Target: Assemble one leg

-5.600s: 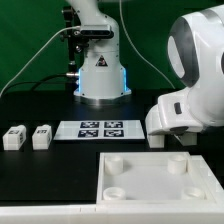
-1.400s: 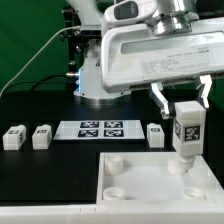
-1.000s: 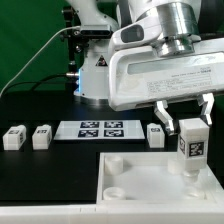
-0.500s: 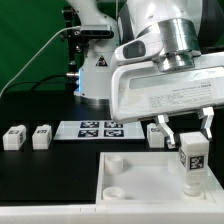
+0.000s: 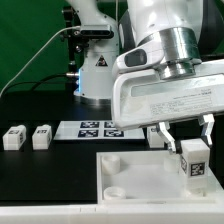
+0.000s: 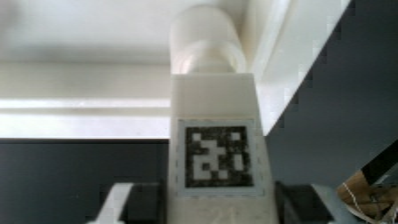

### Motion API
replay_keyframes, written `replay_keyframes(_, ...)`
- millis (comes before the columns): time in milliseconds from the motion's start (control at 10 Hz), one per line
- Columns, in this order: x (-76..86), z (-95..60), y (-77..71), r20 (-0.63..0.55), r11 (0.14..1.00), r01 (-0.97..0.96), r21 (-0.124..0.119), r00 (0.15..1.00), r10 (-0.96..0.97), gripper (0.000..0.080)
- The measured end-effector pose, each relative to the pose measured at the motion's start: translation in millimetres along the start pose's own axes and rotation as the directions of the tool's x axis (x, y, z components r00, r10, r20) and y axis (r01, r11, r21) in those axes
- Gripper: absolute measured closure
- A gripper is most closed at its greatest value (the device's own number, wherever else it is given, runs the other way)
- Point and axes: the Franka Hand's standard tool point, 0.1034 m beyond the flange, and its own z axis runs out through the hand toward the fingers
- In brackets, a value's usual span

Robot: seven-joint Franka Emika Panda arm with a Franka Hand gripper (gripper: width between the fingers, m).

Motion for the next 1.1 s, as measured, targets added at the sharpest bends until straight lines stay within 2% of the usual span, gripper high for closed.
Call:
replay_keyframes(300,-4.6,0.9,-0.6,-0.015,0.998,-0.059,-0.033,0.998,0.058,0.0508)
replay_keyframes(500,-5.0,1.0,0.5,-0.015,0.997,-0.065,-0.039,0.998,0.064,0.0508)
replay_keyframes(600,-5.4,1.2,0.4,-0.013,0.997,-0.065,-0.039,0.998,0.064,0.0415)
replay_keyframes(700,-5.4,1.2,0.4,-0.013,0.997,-0.065,-0.039,0.998,0.064,0.0415)
replay_keyframes(800,-5.4,1.2,0.4,-0.013,0.997,-0.065,-0.039,0.998,0.064,0.0224)
replay_keyframes(900,-5.4,1.2,0.4,-0.013,0.997,-0.065,-0.039,0.998,0.064,0.0173)
replay_keyframes(1100,-5.4,1.2,0.4,-0.013,0.997,-0.065,-0.039,0.998,0.064,0.0154)
